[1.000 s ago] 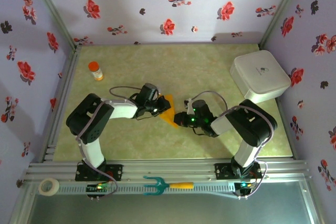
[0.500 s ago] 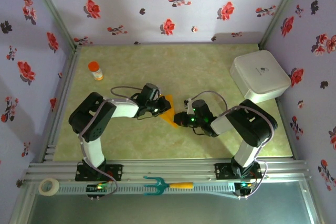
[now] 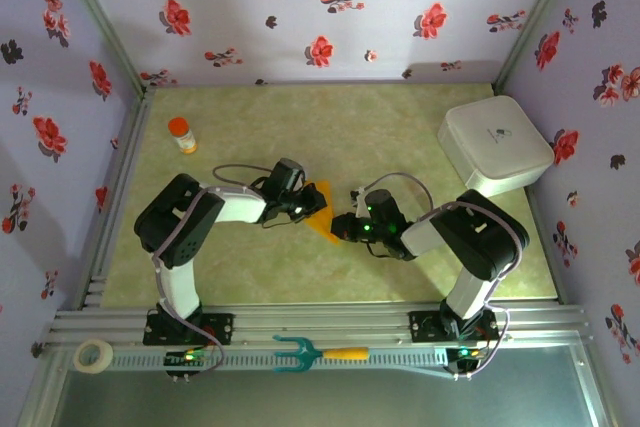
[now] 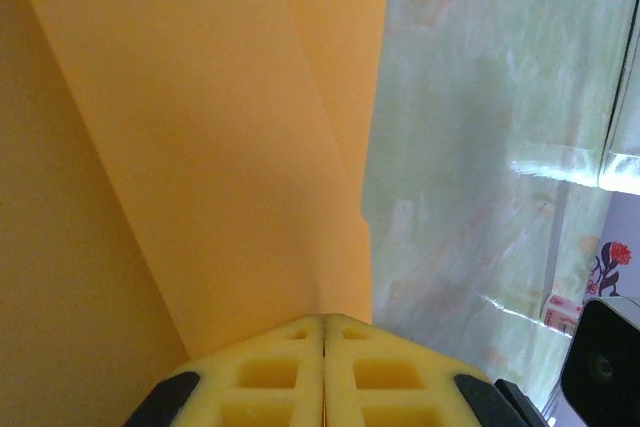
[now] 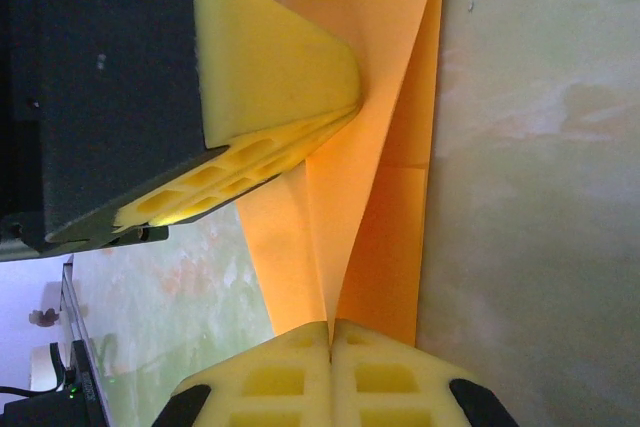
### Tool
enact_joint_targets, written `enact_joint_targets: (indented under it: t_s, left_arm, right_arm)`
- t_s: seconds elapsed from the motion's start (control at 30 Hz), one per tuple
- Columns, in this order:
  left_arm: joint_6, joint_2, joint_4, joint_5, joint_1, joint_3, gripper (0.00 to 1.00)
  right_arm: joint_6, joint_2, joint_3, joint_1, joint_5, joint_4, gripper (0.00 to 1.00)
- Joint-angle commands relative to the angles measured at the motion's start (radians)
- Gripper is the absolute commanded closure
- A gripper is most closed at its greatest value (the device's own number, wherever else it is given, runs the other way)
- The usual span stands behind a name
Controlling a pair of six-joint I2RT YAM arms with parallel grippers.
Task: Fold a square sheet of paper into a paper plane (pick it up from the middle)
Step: Fourth fold the wing at the center of the table.
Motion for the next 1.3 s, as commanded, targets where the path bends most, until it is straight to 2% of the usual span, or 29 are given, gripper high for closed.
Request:
enact_joint_targets:
  t_s: [0.0,0.77,1.03,1.27]
  left_arm:
    - [0.019,0.022,-0.038,0.007,-0.001,0.02,0.92]
    - [0.03,0.049,-0.091,0.011,-0.001,0.028,0.94]
    - [0.03,0.042,-0.085,0.01,-0.001,0.023,0.94]
    - [0.027,0.042,-0.076,0.01,-0.001,0.02,0.94]
  right_arm:
    - [-0.015,-0.004,0.001,-0.01,0.031,-0.102,0.96]
    - [-0.027,-0.041,0.02,-0.011,0.016,-0.175,0.91]
    - [-0.054,-0.096,0.067,-0.014,-0.026,-0.349,0.82]
    - [-0.069,-0.095,0.076,-0.018,-0.033,-0.421,0.83]
